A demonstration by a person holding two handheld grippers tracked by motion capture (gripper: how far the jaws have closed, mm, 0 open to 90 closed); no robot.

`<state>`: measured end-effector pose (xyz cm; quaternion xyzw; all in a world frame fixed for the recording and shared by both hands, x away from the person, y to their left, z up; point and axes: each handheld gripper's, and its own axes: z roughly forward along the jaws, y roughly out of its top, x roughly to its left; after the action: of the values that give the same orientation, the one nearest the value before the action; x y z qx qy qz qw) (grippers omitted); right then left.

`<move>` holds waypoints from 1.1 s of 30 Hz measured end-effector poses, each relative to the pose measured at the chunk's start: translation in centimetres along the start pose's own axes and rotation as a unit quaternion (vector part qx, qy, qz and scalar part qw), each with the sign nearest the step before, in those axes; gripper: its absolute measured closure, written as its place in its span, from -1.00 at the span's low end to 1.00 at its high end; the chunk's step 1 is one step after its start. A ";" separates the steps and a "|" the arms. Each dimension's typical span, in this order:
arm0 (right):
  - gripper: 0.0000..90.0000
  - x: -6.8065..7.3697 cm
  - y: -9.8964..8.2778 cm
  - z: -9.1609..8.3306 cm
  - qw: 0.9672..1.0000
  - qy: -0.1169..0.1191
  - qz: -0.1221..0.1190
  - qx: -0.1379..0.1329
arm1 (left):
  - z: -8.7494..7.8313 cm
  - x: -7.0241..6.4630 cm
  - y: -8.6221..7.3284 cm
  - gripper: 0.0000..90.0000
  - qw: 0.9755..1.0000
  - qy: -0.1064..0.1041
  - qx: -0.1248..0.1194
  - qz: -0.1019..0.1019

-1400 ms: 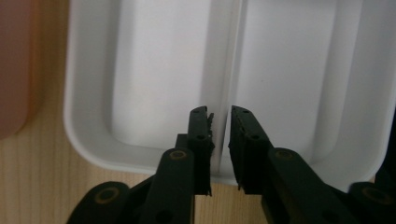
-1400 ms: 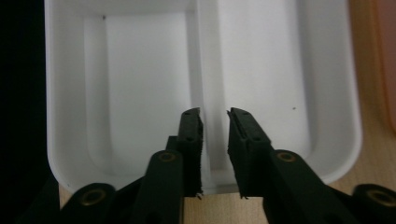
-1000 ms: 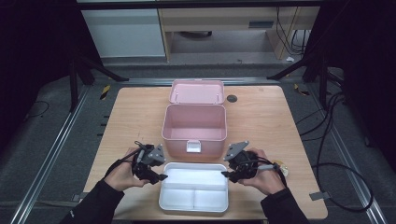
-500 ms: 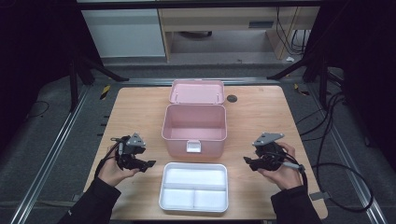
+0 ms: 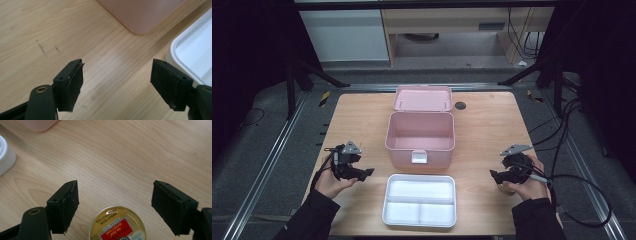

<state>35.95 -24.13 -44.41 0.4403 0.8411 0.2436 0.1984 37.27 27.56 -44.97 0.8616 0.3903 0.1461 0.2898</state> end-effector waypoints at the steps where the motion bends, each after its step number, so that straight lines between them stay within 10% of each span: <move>1: -0.55 -0.1 -0.1 0.0 1.000 -0.001 0.004 0.002 | -0.1 0.1 -0.1 -0.43 1.000 0.002 -0.003 -0.006; 9: -0.62 -0.7 -1.5 0.1 1.000 -0.001 0.022 0.021 | -0.4 0.7 -0.3 -0.42 0.999 0.017 -0.019 -0.030; 33: -0.58 -1.0 -3.4 2.3 0.990 0.019 0.026 0.138 | 0.5 0.6 -0.5 -0.42 1.000 0.007 0.002 -0.021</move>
<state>35.51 -26.13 -48.11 0.4803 0.8586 0.1384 0.1137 37.57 28.09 -45.67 0.8527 0.4108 0.1453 0.2881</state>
